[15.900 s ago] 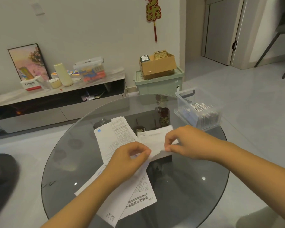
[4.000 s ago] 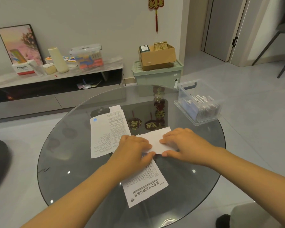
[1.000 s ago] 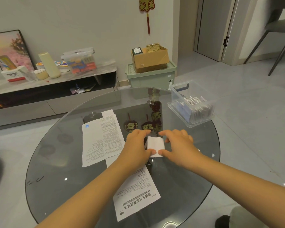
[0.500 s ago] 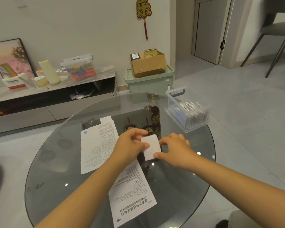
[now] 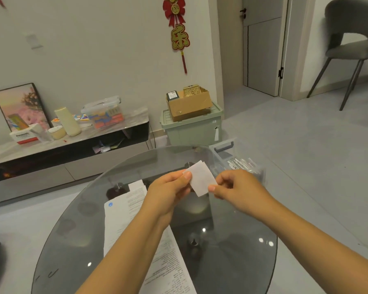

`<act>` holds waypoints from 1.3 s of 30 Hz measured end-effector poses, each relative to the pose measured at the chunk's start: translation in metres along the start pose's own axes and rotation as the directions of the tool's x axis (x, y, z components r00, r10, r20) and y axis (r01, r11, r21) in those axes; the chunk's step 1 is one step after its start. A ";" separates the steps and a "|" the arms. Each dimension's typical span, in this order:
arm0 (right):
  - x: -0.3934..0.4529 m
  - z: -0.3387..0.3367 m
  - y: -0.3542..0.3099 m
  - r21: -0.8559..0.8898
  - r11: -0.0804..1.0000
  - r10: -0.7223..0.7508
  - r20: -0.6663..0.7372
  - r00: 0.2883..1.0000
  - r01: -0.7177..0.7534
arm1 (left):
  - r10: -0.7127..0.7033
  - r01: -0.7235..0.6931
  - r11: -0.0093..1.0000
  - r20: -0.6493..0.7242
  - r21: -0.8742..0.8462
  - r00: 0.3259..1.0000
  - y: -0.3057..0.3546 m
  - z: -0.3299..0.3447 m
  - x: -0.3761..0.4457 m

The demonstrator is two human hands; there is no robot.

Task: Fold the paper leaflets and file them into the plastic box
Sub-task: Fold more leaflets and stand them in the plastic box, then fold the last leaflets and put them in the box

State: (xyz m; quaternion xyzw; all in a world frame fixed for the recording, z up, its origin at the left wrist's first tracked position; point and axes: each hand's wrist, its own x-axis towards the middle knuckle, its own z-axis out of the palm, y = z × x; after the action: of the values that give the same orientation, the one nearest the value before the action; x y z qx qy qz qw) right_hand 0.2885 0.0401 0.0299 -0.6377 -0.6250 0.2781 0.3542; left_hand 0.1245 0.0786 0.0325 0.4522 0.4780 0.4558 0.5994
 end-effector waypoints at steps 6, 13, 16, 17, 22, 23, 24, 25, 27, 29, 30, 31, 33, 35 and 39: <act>0.016 -0.021 0.006 0.075 0.997 -0.008 -0.167 0.986 0.021 | 0.018 -0.016 1.000 0.066 -0.026 0.998 0.016 0.033 0.023; 0.039 -0.061 0.029 -0.167 0.983 -0.014 -0.490 0.871 -0.079 | 0.310 -0.404 0.776 0.265 0.484 0.913 0.010 0.077 0.062; 0.042 -0.073 0.039 -0.238 0.962 -0.022 -0.561 0.828 -0.135 | 0.307 -0.620 0.337 0.540 0.709 0.784 -0.002 0.093 0.077; 0.044 -0.074 0.043 -0.251 0.957 -0.021 -0.569 0.822 -0.149 | 0.275 -0.669 0.207 0.614 0.713 0.740 -0.004 0.099 0.082; 0.047 -0.078 0.055 -0.273 0.945 -0.009 -0.577 0.817 -0.183 | 0.141 -0.808 -0.059 0.806 0.587 0.575 -0.013 0.118 0.099; 0.047 -0.079 0.058 -0.271 0.944 0.000 -0.570 0.822 -0.188 | 0.126 -0.817 -0.063 0.816 0.574 0.564 -0.015 0.118 0.102; 0.048 -0.080 0.060 -0.270 0.944 0.005 -0.564 0.825 -0.191 | 0.108 -0.824 -0.062 0.825 0.563 0.555 -0.017 0.119 0.105; 0.049 -0.080 0.062 -0.267 0.944 0.012 -0.560 0.828 -0.194 | 0.087 -0.829 -0.062 0.831 0.555 0.550 -0.019 0.120 0.107; 0.050 -0.079 0.063 -0.263 0.944 0.026 -0.541 0.841 -0.198 | 0.065 -0.836 -0.067 0.839 0.544 0.541 -0.022 0.120 0.109; 0.052 -0.075 0.062 -0.280 0.938 0.035 -0.510 0.859 -0.204 | 0.066 -0.839 -0.089 0.844 0.536 0.532 -0.023 0.120 0.109; 0.052 -0.073 0.062 -0.295 0.933 0.036 -0.498 0.866 -0.209 | 0.070 -0.840 -0.106 0.846 0.532 0.528 -0.024 0.119 0.108; 0.052 -0.071 0.062 -0.312 0.926 0.036 -0.490 0.871 -0.214 | 0.076 -0.841 -0.117 0.849 0.529 0.523 -0.025 0.118 0.108; 0.052 -0.069 0.062 -0.349 0.910 0.032 -0.482 0.875 -0.226 | 0.094 -0.840 -0.123 0.849 0.528 0.520 -0.026 0.116 0.107; 0.053 -0.068 0.064 -0.382 0.894 0.027 -0.476 0.879 -0.234 | 0.114 -0.841 -0.114 0.848 0.529 0.518 -0.027 0.113 0.108; 0.058 -0.061 0.066 -0.462 0.851 0.016 -0.454 0.891 -0.251 | 0.123 -0.838 -0.095 0.842 0.537 0.526 -0.028 0.107 0.109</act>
State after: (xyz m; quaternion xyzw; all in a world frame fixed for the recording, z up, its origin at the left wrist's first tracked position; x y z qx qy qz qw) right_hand 0.3808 0.0937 0.0189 -0.7966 -0.5340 -0.0215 0.2826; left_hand 0.2468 0.1693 0.0015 0.9693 0.2269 0.0858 0.0388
